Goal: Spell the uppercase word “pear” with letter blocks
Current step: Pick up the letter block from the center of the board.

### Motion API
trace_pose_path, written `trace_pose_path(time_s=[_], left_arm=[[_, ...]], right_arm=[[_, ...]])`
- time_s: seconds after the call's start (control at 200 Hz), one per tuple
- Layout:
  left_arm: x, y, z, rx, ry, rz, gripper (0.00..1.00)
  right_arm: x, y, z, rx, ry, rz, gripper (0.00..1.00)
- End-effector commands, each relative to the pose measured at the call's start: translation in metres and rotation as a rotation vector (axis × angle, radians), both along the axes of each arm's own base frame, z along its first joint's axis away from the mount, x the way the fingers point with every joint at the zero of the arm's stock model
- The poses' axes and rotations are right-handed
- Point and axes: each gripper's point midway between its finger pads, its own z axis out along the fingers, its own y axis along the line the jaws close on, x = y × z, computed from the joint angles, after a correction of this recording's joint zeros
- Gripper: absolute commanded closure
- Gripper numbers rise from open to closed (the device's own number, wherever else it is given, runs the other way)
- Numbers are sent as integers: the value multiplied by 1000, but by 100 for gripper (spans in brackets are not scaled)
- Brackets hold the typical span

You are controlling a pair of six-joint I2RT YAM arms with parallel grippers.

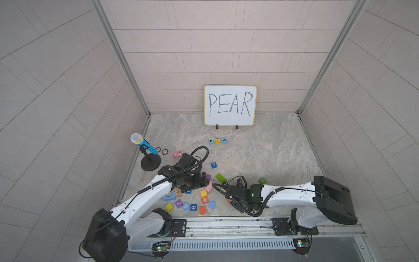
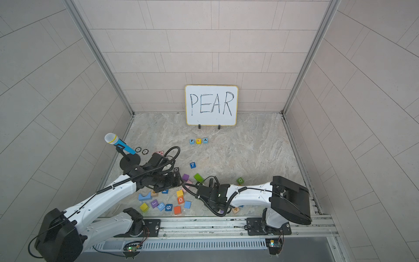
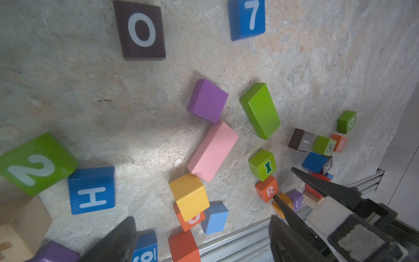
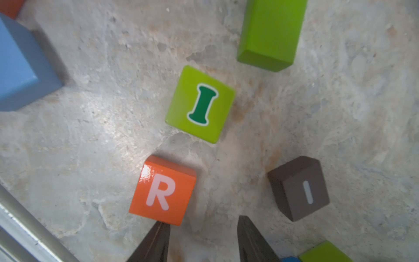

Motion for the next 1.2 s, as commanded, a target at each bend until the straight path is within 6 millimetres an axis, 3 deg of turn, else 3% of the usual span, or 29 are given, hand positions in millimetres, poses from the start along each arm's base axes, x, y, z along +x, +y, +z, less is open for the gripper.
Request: trace_pose_path(time_s=[0.0, 0.19, 0.405, 0.845, 1.196], left_arm=[[-2, 4, -4, 15, 3, 14, 5], [-3, 5, -5, 11, -5, 14, 5], [-5, 6, -9, -5, 3, 59, 5], [-4, 7, -10, -2, -10, 59, 5], [-3, 8, -10, 2, -15, 56, 5]], right_arm=[[-7, -1, 10, 36, 20, 14, 48], [-17, 10, 21, 156, 73, -51, 49], [-17, 28, 12, 175, 148, -154, 54], [-7, 17, 2, 57, 123, -257, 56], [-1, 26, -3, 24, 113, -246, 56]])
